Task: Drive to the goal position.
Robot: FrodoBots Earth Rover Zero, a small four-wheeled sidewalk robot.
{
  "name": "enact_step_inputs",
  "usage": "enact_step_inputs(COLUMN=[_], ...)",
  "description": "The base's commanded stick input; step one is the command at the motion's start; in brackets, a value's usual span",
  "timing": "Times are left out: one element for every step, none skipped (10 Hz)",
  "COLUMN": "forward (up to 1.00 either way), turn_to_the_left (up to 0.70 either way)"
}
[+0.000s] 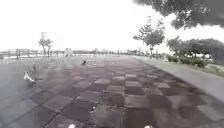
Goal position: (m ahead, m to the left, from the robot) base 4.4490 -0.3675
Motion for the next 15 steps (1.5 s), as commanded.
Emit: enact_step_inputs(forward=[1.0, 1.0, 1.0, 1.0, 1.0, 1.0, 1.0, 1.0, 1.0, 1.0, 1.0, 1.0, 1.0, 1.0, 1.0], turn_to_the_left=[0.0, 0.0, 0.0, 0.0, 0.0, 0.0, -0.02, -0.33, -0.4, -0.4, -0.4, -0.4, -0.4, -0.4, -0.4])
